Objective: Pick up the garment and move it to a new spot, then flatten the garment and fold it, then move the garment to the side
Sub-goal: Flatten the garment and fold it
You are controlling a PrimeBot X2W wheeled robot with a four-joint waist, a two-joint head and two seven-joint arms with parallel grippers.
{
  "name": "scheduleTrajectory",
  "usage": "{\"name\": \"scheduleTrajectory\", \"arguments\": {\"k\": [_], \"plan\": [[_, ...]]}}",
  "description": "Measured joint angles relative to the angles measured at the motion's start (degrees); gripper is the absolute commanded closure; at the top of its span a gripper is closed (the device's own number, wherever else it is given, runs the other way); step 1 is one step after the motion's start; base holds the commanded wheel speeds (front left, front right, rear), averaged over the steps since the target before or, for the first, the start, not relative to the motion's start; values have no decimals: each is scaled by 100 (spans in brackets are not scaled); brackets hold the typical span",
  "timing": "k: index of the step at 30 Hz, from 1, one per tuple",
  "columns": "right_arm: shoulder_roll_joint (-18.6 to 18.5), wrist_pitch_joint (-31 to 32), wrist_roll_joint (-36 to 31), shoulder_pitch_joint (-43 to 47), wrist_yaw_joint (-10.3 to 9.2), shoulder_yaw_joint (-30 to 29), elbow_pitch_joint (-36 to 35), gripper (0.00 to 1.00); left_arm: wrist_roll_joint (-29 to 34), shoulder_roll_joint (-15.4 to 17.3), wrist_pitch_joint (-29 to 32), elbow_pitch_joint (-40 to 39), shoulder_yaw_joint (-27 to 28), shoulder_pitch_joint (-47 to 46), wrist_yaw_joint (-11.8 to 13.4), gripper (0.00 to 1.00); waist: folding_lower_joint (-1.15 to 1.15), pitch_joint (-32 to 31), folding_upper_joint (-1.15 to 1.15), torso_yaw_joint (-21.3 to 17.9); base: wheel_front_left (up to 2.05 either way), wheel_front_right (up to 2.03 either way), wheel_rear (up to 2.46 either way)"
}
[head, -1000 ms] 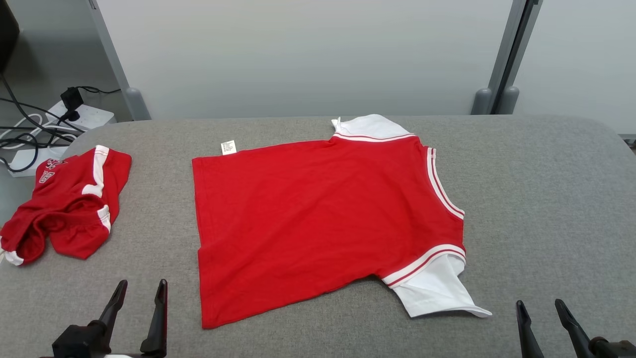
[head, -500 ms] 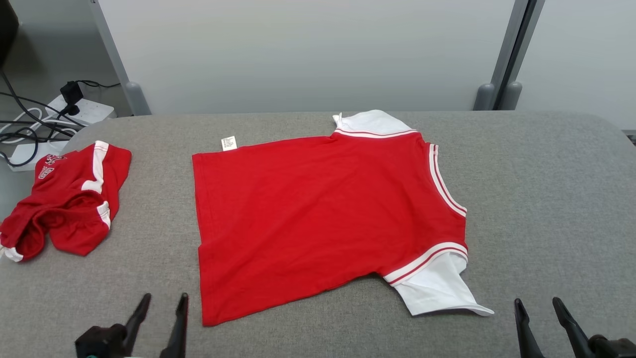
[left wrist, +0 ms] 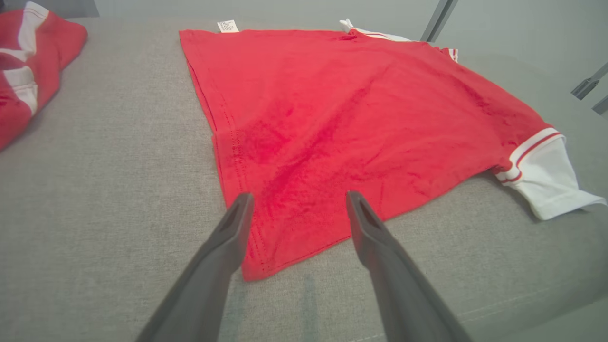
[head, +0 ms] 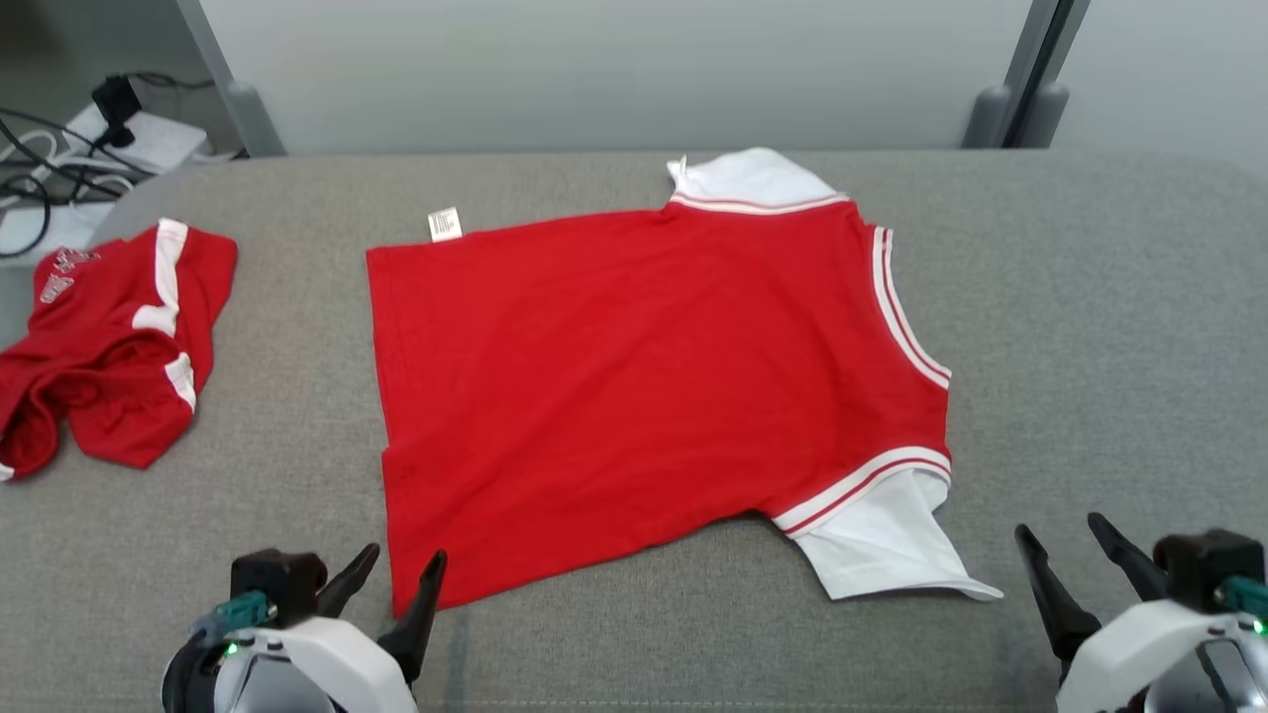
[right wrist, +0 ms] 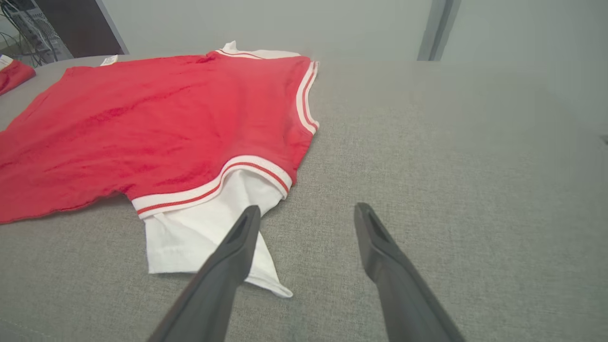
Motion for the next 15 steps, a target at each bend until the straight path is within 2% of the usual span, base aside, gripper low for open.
{"name": "scheduleTrajectory", "arguments": {"k": [5,15], "plan": [[-202,341,114,-382,0,324,225,0,-76,-16,165,328,-21,-354,-88,0,0,412,0,27,0,0,0],[-294,605,332,-626,0,869,569,1,-258,-56,311,869,-59,-605,-210,0,0,860,0,71,0,0,0]]}}
